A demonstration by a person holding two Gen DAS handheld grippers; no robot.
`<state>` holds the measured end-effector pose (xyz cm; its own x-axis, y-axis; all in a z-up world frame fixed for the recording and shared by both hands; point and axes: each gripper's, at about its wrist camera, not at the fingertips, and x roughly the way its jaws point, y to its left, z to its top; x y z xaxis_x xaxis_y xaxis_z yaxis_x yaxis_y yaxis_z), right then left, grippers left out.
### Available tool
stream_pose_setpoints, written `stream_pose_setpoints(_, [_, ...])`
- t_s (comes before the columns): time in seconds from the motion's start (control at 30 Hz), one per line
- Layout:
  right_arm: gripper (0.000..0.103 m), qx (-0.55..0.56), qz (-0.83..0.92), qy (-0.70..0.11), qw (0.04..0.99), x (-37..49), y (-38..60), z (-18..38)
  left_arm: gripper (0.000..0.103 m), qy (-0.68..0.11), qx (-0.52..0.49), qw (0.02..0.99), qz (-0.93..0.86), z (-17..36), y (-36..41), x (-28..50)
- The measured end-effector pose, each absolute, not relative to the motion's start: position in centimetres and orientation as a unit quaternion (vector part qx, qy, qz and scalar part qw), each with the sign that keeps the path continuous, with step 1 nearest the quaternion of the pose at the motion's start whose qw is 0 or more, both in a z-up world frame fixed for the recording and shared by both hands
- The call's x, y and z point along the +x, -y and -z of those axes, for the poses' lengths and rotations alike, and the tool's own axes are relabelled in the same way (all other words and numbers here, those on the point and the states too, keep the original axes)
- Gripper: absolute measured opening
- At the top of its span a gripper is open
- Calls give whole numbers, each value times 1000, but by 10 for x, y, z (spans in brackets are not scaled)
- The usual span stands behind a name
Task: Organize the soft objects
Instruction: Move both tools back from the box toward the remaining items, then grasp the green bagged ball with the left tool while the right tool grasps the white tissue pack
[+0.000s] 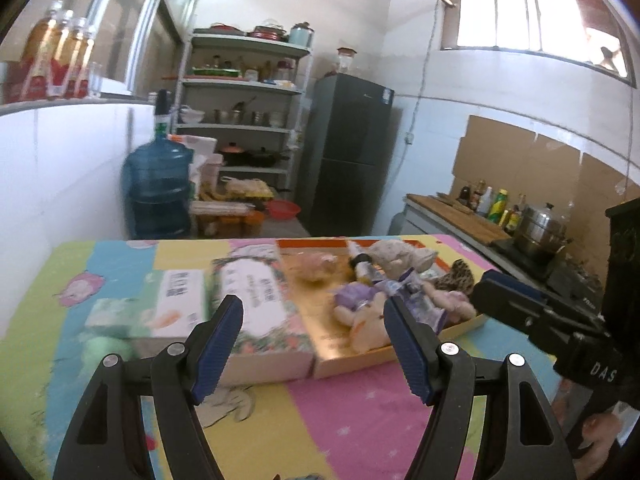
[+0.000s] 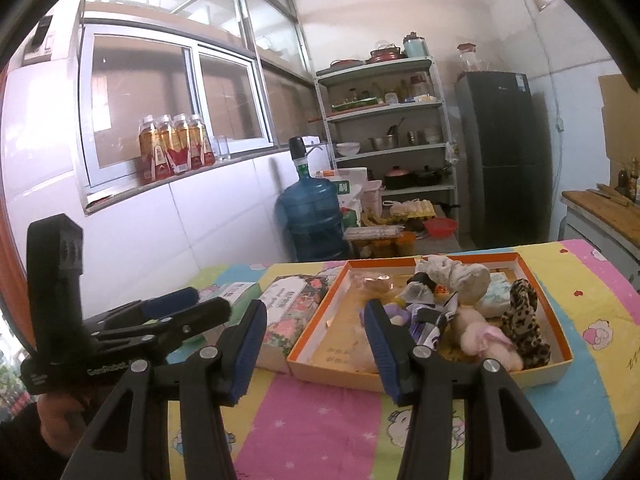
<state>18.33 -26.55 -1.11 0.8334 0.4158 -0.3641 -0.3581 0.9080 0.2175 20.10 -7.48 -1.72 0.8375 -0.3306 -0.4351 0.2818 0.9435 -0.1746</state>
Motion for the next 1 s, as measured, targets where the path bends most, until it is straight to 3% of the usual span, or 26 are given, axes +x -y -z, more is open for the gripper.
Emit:
stream_pose_setpoints(0.57, [51, 65, -220, -232, 945, 166, 219, 39, 74, -247, -40, 964, 91, 43, -9, 159])
stream_pose_setpoints(1.0, [51, 63, -240, -249, 936, 169, 199, 53, 74, -332, -1, 942, 46, 80, -75, 225])
